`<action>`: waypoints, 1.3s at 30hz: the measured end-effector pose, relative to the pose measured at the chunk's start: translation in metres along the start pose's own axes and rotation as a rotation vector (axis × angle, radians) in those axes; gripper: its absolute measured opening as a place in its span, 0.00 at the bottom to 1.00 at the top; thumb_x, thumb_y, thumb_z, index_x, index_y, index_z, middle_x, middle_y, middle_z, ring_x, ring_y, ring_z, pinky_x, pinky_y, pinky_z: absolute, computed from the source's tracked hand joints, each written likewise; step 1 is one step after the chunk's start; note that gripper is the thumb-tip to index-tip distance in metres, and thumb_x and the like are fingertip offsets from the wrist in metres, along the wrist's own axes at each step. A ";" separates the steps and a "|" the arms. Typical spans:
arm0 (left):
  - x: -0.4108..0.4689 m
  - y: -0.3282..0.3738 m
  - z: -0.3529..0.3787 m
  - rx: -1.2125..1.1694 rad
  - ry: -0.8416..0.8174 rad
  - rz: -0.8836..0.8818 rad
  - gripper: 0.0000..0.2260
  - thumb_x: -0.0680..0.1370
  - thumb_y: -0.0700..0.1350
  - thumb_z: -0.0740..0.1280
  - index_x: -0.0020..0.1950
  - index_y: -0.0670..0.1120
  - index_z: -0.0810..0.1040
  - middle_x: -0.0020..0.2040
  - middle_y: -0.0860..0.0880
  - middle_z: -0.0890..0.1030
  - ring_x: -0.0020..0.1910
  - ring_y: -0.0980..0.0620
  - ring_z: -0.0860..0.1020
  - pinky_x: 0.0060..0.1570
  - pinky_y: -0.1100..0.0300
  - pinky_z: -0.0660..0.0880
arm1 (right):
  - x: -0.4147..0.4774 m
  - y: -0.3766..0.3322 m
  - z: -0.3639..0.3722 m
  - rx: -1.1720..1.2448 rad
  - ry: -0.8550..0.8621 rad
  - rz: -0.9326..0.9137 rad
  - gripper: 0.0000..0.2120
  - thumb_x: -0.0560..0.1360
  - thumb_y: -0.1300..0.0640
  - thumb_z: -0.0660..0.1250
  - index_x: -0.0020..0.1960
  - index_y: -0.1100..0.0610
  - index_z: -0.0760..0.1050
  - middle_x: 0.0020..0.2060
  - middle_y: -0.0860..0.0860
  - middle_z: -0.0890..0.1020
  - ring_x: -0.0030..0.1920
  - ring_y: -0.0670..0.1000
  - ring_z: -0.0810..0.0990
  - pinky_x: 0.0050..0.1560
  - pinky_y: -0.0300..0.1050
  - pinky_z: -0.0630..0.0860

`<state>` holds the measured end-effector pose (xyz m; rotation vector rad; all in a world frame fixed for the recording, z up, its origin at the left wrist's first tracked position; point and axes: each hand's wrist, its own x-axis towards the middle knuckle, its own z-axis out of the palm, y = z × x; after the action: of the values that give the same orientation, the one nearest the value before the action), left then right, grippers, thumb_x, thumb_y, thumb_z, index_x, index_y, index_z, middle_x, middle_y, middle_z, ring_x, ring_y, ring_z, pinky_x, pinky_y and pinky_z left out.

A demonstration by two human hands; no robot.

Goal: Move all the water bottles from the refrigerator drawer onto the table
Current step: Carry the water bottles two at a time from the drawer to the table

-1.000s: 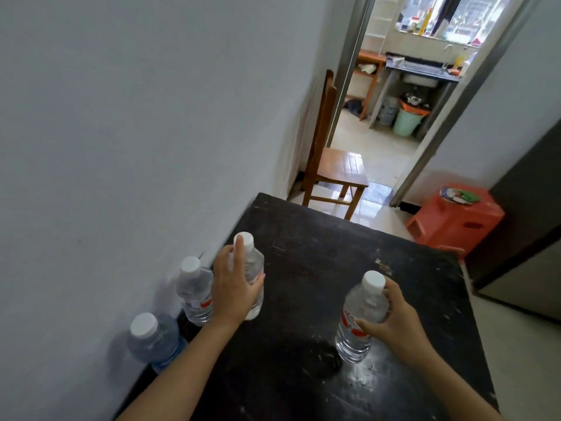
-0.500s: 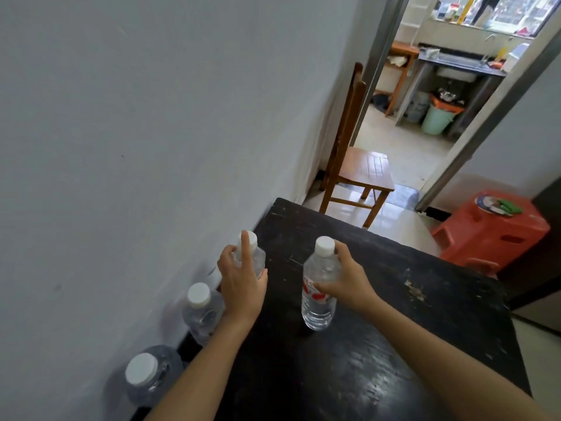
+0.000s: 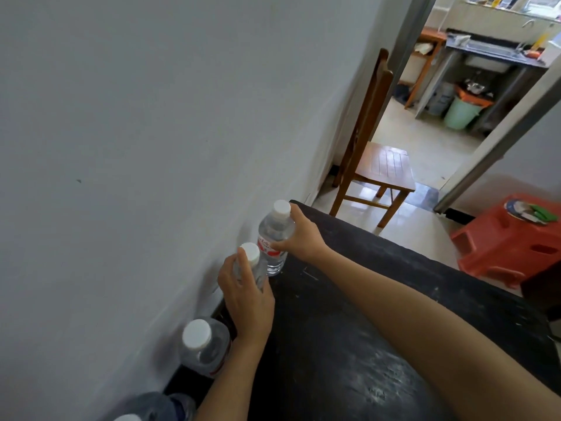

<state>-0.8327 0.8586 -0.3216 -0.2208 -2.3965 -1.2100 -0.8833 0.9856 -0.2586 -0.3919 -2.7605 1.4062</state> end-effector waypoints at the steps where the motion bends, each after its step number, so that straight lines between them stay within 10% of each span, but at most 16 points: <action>1: 0.001 -0.002 0.001 -0.009 0.001 -0.021 0.47 0.63 0.34 0.76 0.70 0.52 0.49 0.62 0.33 0.69 0.61 0.43 0.62 0.53 0.45 0.70 | 0.004 0.001 0.002 0.005 -0.010 0.010 0.35 0.67 0.60 0.75 0.68 0.54 0.61 0.61 0.54 0.74 0.62 0.54 0.73 0.59 0.48 0.72; 20: -0.010 0.000 0.006 -0.069 -0.008 -0.214 0.46 0.68 0.34 0.73 0.66 0.62 0.43 0.68 0.33 0.62 0.67 0.34 0.61 0.63 0.41 0.64 | 0.023 0.004 0.013 -0.025 -0.135 -0.010 0.36 0.66 0.64 0.74 0.69 0.56 0.61 0.62 0.55 0.74 0.62 0.54 0.71 0.55 0.41 0.67; 27: -0.006 0.003 0.003 -0.003 -0.010 -0.242 0.42 0.67 0.36 0.74 0.69 0.56 0.50 0.67 0.33 0.65 0.67 0.33 0.63 0.64 0.41 0.60 | 0.019 0.003 0.003 -0.203 -0.192 0.001 0.41 0.67 0.54 0.74 0.73 0.51 0.55 0.67 0.57 0.69 0.67 0.60 0.66 0.67 0.58 0.67; 39: -0.008 0.053 -0.042 0.009 -0.065 -0.022 0.41 0.68 0.38 0.73 0.71 0.52 0.51 0.69 0.33 0.61 0.68 0.34 0.60 0.65 0.42 0.60 | -0.117 0.024 -0.064 -0.121 -0.081 0.177 0.33 0.75 0.52 0.65 0.74 0.51 0.51 0.71 0.56 0.63 0.69 0.56 0.66 0.66 0.51 0.67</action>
<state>-0.7947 0.8571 -0.2650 -0.2352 -2.4655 -1.2188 -0.7566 1.0233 -0.2284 -0.6106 -2.9513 1.3187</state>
